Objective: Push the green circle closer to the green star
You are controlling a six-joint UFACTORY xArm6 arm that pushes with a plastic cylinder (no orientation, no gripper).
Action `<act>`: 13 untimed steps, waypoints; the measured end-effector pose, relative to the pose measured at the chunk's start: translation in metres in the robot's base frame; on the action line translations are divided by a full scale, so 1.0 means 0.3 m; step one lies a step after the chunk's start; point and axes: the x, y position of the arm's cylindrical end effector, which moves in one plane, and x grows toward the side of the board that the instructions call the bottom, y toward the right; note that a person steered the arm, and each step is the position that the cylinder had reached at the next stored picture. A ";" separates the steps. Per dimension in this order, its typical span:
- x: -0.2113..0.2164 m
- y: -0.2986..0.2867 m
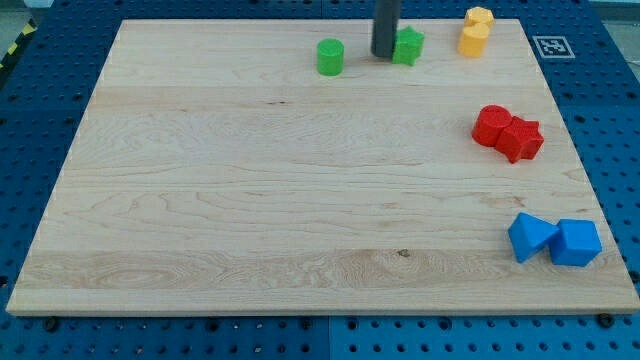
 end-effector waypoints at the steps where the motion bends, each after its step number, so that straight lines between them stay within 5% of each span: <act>1: 0.000 0.113; 2: 0.000 0.106; 5: -0.129 -0.429; 6: 0.009 -0.550; 7: 0.089 -0.513; 13: 0.031 0.016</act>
